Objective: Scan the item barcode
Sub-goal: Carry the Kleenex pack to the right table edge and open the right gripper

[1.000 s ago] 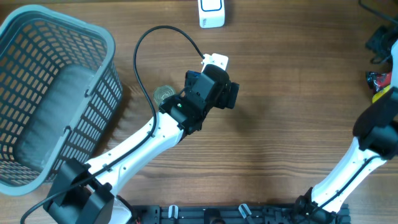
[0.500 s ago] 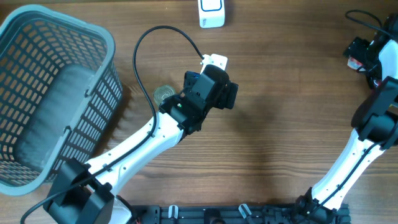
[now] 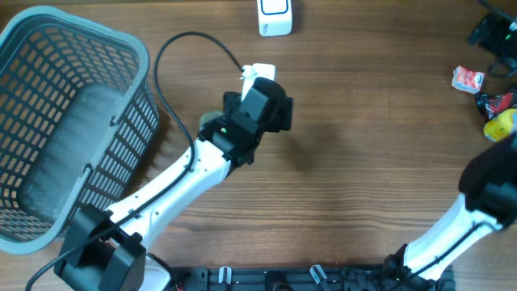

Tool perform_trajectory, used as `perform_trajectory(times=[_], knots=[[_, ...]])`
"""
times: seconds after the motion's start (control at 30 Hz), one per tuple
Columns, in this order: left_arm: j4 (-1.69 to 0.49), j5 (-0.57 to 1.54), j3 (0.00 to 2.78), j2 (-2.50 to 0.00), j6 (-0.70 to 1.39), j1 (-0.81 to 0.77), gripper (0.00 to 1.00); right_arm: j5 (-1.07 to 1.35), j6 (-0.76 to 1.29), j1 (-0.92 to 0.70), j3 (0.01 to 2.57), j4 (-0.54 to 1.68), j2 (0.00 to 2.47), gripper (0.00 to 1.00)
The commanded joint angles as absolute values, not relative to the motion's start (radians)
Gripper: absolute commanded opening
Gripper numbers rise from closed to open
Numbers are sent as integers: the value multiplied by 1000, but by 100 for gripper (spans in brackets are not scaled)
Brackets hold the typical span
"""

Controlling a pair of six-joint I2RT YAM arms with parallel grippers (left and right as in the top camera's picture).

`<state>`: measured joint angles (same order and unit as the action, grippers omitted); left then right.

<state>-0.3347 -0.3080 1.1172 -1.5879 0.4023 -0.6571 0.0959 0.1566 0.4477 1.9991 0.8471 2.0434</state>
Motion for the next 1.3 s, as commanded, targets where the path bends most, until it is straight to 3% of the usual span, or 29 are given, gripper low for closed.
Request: perform_trajectory(times=[0.0,0.4,0.77,1.27], knots=[[-389,-354,1112,-1617,594,-617,100,182,170,383,2018,878,1971,100],[-544,-500,1112,-1721,715,-606,100,182,211,197,2018,941,1954,100],[-666,-600,1111,-1789,944,-572,100,174,209,161,2018,996,1954,100],[-604,-482,1111,-1840,947,-513,100,174,209,161,2018,1013,1954,100]])
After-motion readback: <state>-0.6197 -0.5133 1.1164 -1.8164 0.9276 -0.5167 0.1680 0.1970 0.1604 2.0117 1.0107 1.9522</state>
